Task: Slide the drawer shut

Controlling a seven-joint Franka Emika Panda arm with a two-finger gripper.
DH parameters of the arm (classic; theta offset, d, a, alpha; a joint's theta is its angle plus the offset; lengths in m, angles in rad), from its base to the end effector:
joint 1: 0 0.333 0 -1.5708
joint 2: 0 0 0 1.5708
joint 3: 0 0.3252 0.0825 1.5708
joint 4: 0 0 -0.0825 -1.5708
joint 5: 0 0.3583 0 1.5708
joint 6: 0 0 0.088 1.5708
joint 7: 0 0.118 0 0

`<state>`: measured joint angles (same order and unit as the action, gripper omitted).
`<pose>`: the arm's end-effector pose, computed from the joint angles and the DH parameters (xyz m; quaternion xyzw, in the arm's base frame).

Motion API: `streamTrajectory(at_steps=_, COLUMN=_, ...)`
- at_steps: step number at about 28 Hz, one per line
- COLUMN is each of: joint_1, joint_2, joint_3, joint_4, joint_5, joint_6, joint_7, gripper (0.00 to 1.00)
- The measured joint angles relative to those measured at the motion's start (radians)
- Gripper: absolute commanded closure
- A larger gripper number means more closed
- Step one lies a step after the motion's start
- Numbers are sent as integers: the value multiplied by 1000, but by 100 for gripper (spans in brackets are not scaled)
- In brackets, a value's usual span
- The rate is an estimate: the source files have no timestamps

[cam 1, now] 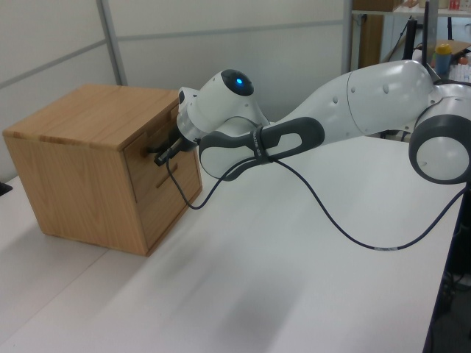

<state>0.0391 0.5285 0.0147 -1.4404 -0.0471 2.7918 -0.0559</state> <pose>0.7428 0.0393 0.4936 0.9142 0.0649 0.3999 0.0137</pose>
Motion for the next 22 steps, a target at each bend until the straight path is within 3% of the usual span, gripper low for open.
streamTrajectory(at_steps=7, joint_1=0, joint_2=-60, joint_3=0, joint_4=37, joint_5=0, joint_6=-296, joint_7=0, gripper=100)
streamTrajectory(at_steps=14, joint_1=0, joint_2=-180, joint_3=0, joint_4=43, joint_5=0, joint_6=-653, joint_7=0, gripper=100)
streamTrajectory(at_steps=22, joint_1=0, joint_2=-302, joint_3=0, joint_4=46, joint_5=1, joint_6=-945, joint_7=1, gripper=100)
